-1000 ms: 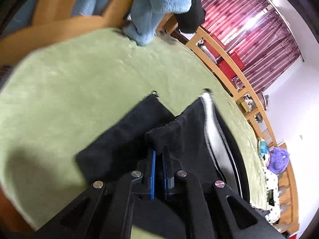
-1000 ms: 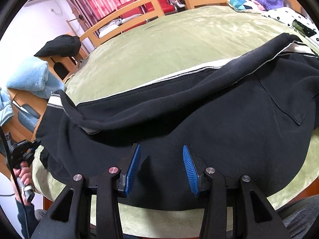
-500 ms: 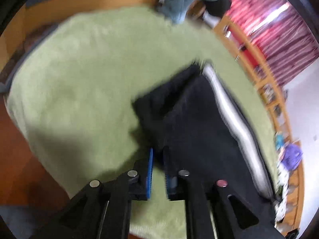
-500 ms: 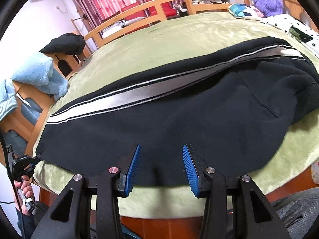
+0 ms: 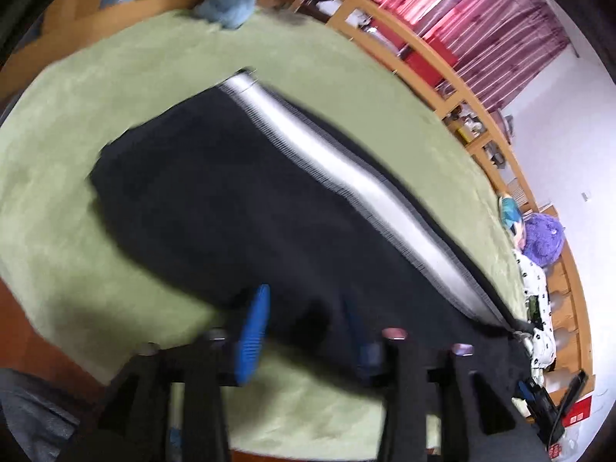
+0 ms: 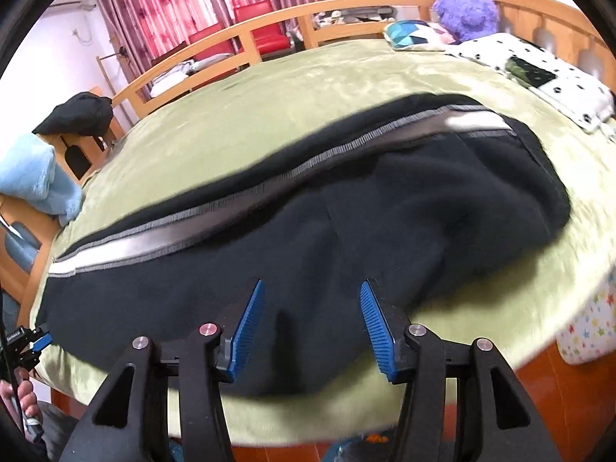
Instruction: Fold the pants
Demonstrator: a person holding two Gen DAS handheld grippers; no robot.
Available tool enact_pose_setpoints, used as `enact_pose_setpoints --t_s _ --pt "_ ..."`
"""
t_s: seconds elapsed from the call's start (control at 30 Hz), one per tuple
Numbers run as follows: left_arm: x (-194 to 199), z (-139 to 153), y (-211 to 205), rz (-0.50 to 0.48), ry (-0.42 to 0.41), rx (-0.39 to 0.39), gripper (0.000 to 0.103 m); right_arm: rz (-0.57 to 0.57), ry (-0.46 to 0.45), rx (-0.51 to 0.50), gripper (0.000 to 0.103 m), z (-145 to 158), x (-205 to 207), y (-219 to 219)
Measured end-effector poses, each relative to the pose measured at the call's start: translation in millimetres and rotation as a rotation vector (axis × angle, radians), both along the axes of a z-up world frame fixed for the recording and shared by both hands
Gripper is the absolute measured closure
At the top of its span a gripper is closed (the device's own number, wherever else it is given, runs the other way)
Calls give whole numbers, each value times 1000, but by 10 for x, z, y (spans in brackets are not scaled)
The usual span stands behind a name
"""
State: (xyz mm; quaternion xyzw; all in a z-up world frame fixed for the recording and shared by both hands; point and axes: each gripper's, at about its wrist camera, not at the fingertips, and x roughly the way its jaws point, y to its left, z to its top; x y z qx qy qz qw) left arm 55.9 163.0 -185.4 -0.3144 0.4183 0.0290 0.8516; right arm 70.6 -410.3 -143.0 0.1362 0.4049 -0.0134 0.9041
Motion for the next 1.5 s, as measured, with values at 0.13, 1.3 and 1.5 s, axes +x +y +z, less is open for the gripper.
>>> enact_pose_setpoints --t_s 0.13,1.3,1.5 --pt "295 104 -133 -6 -6 40 47 100 -30 -20 51 -6 577 143" --pt "1032 -326 -613 -65 115 98 46 -55 170 -264 66 -476 986 -1398" --pt "974 -191 -704 -84 139 67 45 -110 137 -278 68 -373 813 -1351"
